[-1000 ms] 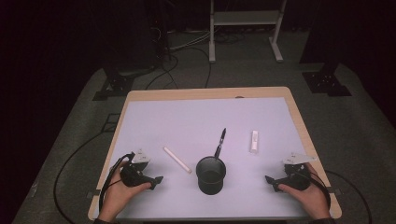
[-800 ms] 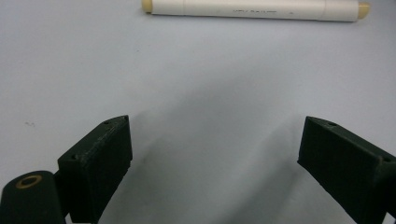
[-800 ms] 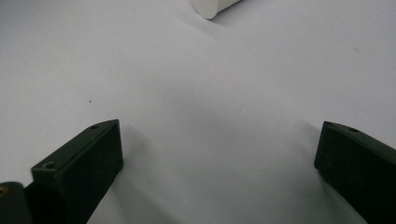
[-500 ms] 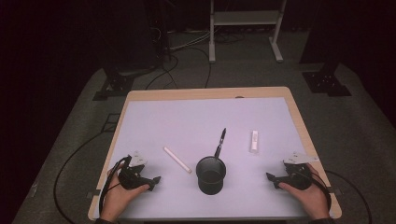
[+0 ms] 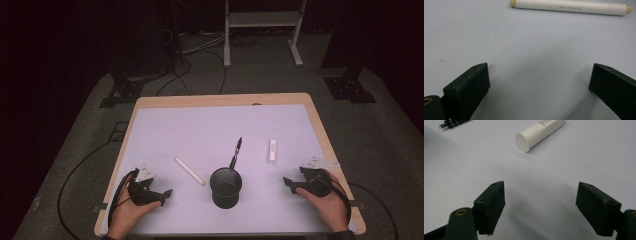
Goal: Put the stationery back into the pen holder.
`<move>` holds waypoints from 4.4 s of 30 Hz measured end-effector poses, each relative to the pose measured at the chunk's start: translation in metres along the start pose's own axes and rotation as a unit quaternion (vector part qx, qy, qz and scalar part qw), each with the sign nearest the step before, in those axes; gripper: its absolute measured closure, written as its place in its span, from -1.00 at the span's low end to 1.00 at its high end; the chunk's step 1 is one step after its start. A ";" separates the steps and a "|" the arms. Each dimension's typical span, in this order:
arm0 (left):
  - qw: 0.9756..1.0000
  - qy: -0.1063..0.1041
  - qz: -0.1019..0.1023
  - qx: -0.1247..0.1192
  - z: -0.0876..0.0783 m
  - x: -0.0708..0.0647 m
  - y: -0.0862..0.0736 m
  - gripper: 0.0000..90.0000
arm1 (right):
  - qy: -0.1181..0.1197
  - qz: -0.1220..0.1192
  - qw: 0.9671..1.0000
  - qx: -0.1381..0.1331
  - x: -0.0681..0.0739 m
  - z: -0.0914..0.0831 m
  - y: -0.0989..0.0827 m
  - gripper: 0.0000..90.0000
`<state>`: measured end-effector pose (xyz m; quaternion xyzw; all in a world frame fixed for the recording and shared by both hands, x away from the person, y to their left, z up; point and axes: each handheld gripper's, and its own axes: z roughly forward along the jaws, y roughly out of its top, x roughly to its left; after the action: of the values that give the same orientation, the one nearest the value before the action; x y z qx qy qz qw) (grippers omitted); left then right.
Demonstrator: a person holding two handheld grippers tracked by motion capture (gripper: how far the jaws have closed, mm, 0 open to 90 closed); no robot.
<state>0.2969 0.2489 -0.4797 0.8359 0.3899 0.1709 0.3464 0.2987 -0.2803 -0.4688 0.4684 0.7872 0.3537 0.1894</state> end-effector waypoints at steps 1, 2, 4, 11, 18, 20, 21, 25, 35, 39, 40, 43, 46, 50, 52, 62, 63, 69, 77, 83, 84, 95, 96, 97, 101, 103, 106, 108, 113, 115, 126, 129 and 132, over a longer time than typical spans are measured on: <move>1.000 -0.001 0.000 0.001 0.000 0.000 0.000 -0.96 | 0.000 0.001 1.000 0.000 0.000 0.000 0.002 -0.49; 1.000 -0.001 -0.001 0.001 0.000 0.000 0.000 -0.96 | 0.001 0.002 1.000 -0.002 0.000 0.001 0.005 -0.49; 1.000 -0.001 0.000 0.001 0.000 0.000 0.000 -0.96 | 0.000 0.004 1.000 -0.005 0.000 0.002 0.009 -0.48; 1.000 0.000 0.000 0.001 0.000 0.000 0.000 -0.96 | 0.000 0.009 1.000 -0.012 0.000 0.007 0.024 -0.48; 1.000 0.000 0.001 0.001 0.000 0.000 0.000 -0.96 | -0.002 0.006 1.000 -0.015 0.001 0.015 0.040 -0.46; 1.000 0.000 0.002 0.001 0.000 0.000 0.000 -0.96 | 0.002 0.010 1.000 -0.015 0.001 0.018 0.044 -0.45; 1.000 0.001 0.001 0.001 0.000 0.000 0.000 -0.95 | 0.000 0.008 1.000 -0.012 0.001 0.020 0.046 -0.45; 1.000 0.001 0.002 0.001 0.000 0.000 0.000 -0.96 | -0.004 0.005 1.000 -0.014 0.001 0.025 0.053 -0.43; 1.000 0.001 0.002 0.001 0.000 0.000 0.000 -0.96 | -0.014 0.008 1.000 -0.016 -0.004 0.032 0.065 -0.42; 1.000 0.001 0.001 0.001 0.000 0.000 0.000 -0.96 | -0.017 0.010 1.000 -0.022 -0.005 0.036 0.070 -0.41; 1.000 0.000 0.002 0.001 0.000 0.000 0.000 -0.95 | -0.018 0.009 1.000 -0.020 -0.005 0.037 0.071 -0.41; 1.000 0.000 0.002 0.001 0.000 0.000 0.000 -0.95 | -0.019 0.009 1.000 -0.017 -0.006 0.041 0.074 -0.41; 1.000 0.000 0.002 0.001 0.000 0.000 0.000 -0.96 | -0.023 0.007 1.000 -0.017 -0.006 0.044 0.078 -0.41; 1.000 0.000 0.001 0.001 0.000 0.000 0.000 -0.96 | -0.024 0.009 0.999 -0.022 -0.007 0.046 0.083 -0.39; 1.000 0.000 0.001 0.001 0.000 0.000 0.000 -0.96 | -0.024 0.009 0.999 -0.022 -0.007 0.048 0.085 -0.39; 1.000 0.000 0.001 0.001 0.000 0.000 0.000 -0.96 | -0.027 0.017 0.999 -0.022 -0.010 0.059 0.097 -0.38; 1.000 0.000 0.001 0.001 0.000 0.000 0.000 -0.96 | -0.027 0.016 0.999 -0.021 -0.011 0.060 0.098 -0.37; 1.000 0.000 0.001 0.001 0.000 0.000 0.000 -0.96 | -0.029 0.023 0.999 -0.017 -0.014 0.069 0.098 -0.32; 1.000 0.000 0.001 0.001 0.000 0.000 0.000 -0.96 | -0.030 0.034 0.999 -0.010 -0.018 0.079 0.098 -0.18; 1.000 -0.001 0.001 0.001 0.000 0.000 0.000 -0.96 | -0.034 0.037 0.999 -0.003 -0.019 0.084 0.099 -0.08; 1.000 -0.001 0.001 0.001 0.000 0.000 0.000 -0.95 | -0.033 0.038 0.999 -0.001 -0.019 0.085 0.099 -0.07; 1.000 -0.001 0.001 0.001 0.000 0.000 0.000 -0.95 | -0.024 0.045 0.999 0.017 -0.020 0.090 0.095 0.08; 1.000 -0.001 0.001 0.001 0.000 0.000 0.000 -0.96 | -0.023 0.045 0.999 0.019 -0.019 0.090 0.095 0.09; 1.000 -0.001 0.001 0.001 0.000 0.000 0.000 -0.95 | -0.023 0.044 0.999 0.019 -0.020 0.091 0.095 0.10; 1.000 -0.001 0.001 0.001 0.000 0.000 0.000 -0.95 | -0.022 0.047 0.998 0.024 -0.020 0.092 0.094 0.16; 1.000 -0.001 0.001 0.001 0.000 0.000 0.000 -0.95 | -0.021 0.050 0.998 0.024 -0.020 0.092 0.094 0.17; 1.000 -0.001 0.001 0.001 0.000 0.000 0.000 -0.95 | -0.020 0.053 0.998 0.025 -0.021 0.093 0.094 0.19; 1.000 -0.001 0.001 0.001 0.000 0.000 0.000 -0.96 | -0.019 0.053 0.998 0.025 -0.021 0.093 0.094 0.21; 1.000 -0.001 0.001 0.001 0.000 0.000 0.000 -0.95 | -0.015 0.055 0.998 0.027 -0.022 0.093 0.094 0.28; 1.000 -0.001 0.001 0.001 0.000 0.000 0.000 -0.96 | -0.013 0.053 0.998 0.028 -0.022 0.094 0.095 0.31; 1.000 -0.001 0.001 0.001 0.000 0.000 0.000 -0.96 | 0.013 0.029 0.999 0.035 -0.017 0.094 0.096 0.50; 1.000 -0.001 0.001 0.001 0.000 0.000 0.000 -0.95 | 0.019 0.015 0.999 0.040 -0.013 0.095 0.098 0.53; 1.000 -0.001 0.001 0.001 0.000 0.000 0.000 -0.96 | 0.020 0.005 0.999 0.042 -0.012 0.095 0.099 0.51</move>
<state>0.2973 0.2490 -0.4798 0.8368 0.3891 0.1701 0.3456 0.4239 -0.2238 -0.4610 0.4727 0.8028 0.3301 0.1521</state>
